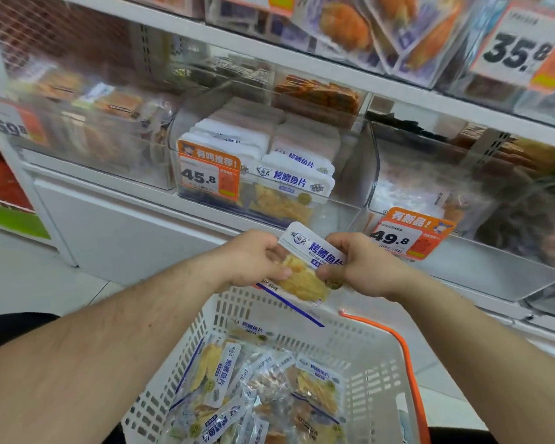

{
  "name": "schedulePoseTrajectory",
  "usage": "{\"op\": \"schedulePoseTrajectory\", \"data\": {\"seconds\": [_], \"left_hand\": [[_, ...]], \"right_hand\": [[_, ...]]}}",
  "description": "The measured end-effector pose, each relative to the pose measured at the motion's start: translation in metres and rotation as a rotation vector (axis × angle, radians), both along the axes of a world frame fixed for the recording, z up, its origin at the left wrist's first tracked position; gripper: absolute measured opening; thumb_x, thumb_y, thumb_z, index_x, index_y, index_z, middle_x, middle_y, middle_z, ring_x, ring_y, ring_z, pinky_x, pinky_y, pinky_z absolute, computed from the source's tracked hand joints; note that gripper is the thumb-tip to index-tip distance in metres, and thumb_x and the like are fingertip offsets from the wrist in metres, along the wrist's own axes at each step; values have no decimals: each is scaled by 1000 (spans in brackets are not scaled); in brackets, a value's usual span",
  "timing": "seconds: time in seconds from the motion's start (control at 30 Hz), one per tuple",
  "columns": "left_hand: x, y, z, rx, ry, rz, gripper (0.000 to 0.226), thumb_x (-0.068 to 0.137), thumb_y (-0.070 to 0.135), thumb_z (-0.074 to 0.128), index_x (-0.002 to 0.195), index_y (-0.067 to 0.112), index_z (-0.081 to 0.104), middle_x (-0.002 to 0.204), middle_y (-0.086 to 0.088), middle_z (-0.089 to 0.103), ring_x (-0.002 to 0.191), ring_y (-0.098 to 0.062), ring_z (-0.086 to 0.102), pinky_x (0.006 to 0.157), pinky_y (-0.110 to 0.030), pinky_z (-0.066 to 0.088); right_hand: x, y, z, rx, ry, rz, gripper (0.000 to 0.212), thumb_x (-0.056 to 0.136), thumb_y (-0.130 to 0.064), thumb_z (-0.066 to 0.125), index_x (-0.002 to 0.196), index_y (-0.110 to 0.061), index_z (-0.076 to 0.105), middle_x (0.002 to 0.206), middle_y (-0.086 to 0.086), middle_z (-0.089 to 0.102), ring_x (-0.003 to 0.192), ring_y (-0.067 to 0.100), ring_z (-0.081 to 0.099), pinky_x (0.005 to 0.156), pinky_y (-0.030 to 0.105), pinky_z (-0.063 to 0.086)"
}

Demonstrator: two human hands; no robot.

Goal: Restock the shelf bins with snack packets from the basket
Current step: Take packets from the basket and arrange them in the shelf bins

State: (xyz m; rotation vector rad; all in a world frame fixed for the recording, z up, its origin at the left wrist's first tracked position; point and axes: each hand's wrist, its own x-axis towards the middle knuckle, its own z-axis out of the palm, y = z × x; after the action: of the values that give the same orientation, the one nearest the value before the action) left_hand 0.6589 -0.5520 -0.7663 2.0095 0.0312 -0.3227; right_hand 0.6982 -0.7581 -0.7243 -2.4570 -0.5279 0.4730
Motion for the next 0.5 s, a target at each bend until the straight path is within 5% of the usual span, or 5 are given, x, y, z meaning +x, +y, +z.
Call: {"op": "schedulePoseTrajectory", "data": {"seconds": [0.13,0.2,0.33,0.5], "left_hand": [[4,9,10,-94,-105,109,19,79,17,81,90,26,69,104,0,71,102,-17,66,97,-45,52],[5,12,20,-134,-161,180,19,80,20,81,91,28,68,104,1,70,101,-11,64,94,-35,51],[3,18,37,-309,-221,262,11,85,15,75,94,19,68,84,1,71,71,-4,65,63,-14,46],[2,27,47,-365,-196,358,13,86,11,72,94,20,66,81,-3,70,72,-11,65,62,-20,43]], "right_hand": [[2,12,23,-8,-137,-34,13,85,-20,76,95,-20,67,87,-1,73,80,16,70,79,43,59],[1,20,39,-30,-226,-29,10,86,-21,76,92,-20,68,87,-3,72,81,15,68,79,40,57],[6,32,79,-68,-473,-11,14,86,-22,74,83,-13,64,78,2,65,75,22,61,68,35,49],[25,45,117,57,-738,-100,5,87,-20,70,88,-19,65,78,-4,64,73,19,57,62,29,44]]}}
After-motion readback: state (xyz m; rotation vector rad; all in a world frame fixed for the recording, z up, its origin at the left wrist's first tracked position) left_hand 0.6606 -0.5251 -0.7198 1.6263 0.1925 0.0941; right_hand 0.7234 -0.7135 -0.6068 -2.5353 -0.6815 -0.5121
